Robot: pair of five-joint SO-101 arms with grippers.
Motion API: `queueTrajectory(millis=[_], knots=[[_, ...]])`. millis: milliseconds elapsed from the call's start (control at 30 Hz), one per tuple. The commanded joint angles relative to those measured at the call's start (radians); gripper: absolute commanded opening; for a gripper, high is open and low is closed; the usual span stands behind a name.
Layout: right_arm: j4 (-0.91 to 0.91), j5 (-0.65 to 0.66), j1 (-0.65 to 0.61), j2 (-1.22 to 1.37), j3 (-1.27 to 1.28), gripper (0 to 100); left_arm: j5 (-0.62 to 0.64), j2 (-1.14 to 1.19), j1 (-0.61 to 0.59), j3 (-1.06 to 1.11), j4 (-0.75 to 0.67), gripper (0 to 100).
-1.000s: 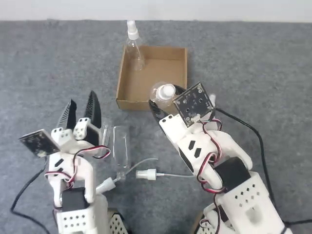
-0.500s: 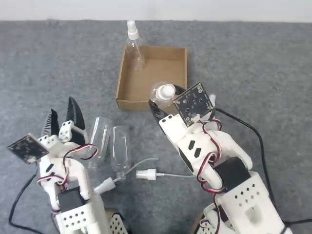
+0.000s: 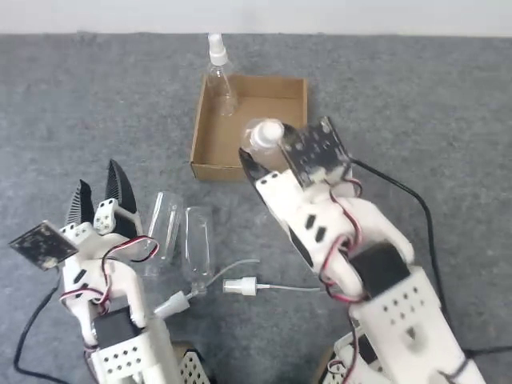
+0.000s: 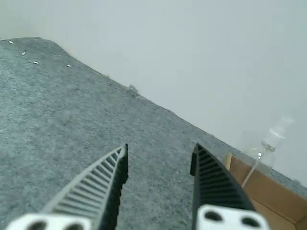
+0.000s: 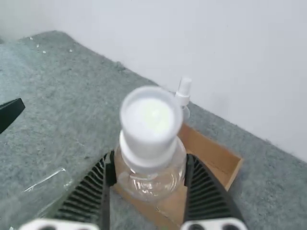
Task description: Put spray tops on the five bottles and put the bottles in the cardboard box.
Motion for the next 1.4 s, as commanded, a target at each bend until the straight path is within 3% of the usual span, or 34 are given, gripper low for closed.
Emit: queueTrajectory(millis=[0,633,1367], knots=[[-0.010,0.003,0.005,0.085,-0.109,1.3,-0.014,-0.018,-0.005,-0.013,-0.029,20],[-0.249,-0.002,0.005,0.533,-0.284,1.3,-0.011,-0.017,-0.054,-0.013,-0.029,20],[-0.248,-0.005,0.008,0.970,-0.643,1.3,-0.014,-0.017,-0.054,-0.013,-0.029,20]])
